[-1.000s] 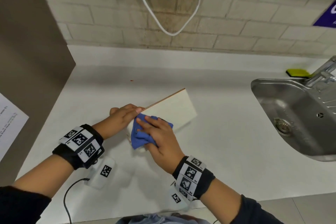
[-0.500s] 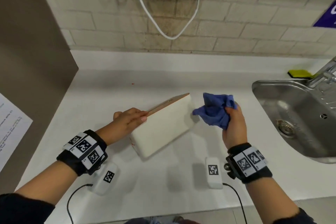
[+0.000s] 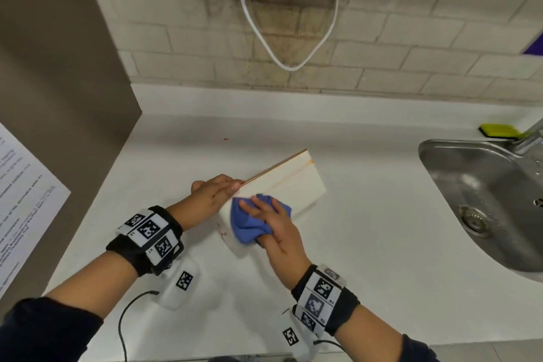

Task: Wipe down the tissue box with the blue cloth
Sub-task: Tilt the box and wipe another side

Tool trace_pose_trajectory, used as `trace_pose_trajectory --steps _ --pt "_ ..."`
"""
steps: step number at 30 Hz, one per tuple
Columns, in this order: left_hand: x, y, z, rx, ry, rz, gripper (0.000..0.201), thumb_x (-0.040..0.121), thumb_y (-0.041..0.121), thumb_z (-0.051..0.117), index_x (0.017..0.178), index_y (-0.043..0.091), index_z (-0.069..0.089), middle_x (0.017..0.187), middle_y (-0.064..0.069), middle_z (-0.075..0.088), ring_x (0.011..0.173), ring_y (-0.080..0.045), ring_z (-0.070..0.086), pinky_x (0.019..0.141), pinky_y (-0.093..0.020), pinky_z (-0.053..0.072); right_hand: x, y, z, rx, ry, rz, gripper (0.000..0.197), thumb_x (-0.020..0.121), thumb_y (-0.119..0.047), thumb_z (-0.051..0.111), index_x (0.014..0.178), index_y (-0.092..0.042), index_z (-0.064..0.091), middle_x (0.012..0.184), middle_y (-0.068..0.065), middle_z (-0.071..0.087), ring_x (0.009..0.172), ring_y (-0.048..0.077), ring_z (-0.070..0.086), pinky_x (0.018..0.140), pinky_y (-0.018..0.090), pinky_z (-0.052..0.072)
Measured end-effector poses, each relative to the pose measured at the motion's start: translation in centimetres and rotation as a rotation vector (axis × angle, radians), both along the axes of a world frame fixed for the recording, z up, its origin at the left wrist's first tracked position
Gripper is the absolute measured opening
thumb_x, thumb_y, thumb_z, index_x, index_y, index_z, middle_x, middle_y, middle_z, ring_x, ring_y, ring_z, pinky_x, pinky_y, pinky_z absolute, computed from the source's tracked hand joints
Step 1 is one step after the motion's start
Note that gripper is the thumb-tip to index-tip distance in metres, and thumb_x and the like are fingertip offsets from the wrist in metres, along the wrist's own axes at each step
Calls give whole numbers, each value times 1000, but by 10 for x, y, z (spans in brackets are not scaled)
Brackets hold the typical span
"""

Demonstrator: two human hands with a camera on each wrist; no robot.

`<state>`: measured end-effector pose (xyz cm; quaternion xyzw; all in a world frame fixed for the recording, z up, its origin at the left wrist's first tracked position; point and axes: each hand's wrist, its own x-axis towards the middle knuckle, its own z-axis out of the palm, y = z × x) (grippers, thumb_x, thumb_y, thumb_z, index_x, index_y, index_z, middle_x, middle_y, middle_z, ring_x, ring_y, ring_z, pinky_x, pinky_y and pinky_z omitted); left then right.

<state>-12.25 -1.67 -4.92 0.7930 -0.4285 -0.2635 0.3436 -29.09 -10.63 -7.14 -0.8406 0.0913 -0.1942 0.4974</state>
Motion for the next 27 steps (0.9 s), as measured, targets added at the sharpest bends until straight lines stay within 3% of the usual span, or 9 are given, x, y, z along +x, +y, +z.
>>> trace_pose_trajectory --steps 3,5,9,12,15,18,21,23,27 --pt "-4 -1 3 5 5 -19 75 55 90 9 109 50 42 114 5 54 109 -7 39 87 -21 15 -9 0 -3 -114 24 212 46 82 -17 34 123 -17 55 133 4 53 131 12 37 114 22 12" --pt "-4 0 0 26 -25 -36 68 61 81 12 114 49 42 116 5 53 112 -9 38 91 -25 15 -23 -14 -4 -85 108 249 46 77 -19 34 113 -16 64 124 7 62 123 17 47 111 26 25" --pt "-1 2 -10 17 -57 -44 92 54 94 8 123 45 46 116 11 53 120 -20 37 94 -26 15 -54 -61 20 449 -19 -236 22 75 -27 48 75 -19 68 75 -4 70 76 9 62 71 24 49" --pt "-5 3 -6 25 -39 -35 96 50 95 7 123 45 45 114 11 51 118 -20 35 93 -26 14 -59 -105 40 822 -205 -490 19 93 -19 42 87 -17 60 77 -2 71 76 14 64 62 25 53" --pt "-9 3 -2 17 -56 -46 101 49 95 8 125 40 46 113 11 50 114 -18 32 91 -23 12 -43 -136 45 894 -289 -497 20 95 -15 39 109 -8 52 90 5 71 84 20 66 67 28 57" --pt "-13 2 -1 20 -42 -49 81 52 93 15 117 51 42 107 20 48 113 -19 30 91 -20 13 -14 -146 38 751 -198 -582 25 93 -11 48 118 -11 42 93 7 63 81 21 63 68 30 55" --pt "-14 2 -4 13 -88 -59 64 50 95 9 103 65 31 106 29 44 110 -16 32 90 -2 8 7 -140 24 418 -81 -740 15 87 -8 56 96 -18 49 85 0 57 80 22 58 70 32 51" --pt "-14 3 -6 17 -90 -49 63 51 94 8 103 67 29 106 28 44 110 -18 32 90 -1 8 11 -131 10 157 -121 -815 13 88 -4 53 84 -15 59 92 3 57 86 25 56 78 37 47" --pt "-13 3 -9 4 -86 -56 73 54 93 8 113 60 35 109 22 47 112 -19 34 92 -8 12 6 -107 -5 -150 17 -795 40 93 -35 37 123 -12 52 130 7 54 113 26 44 97 37 36"
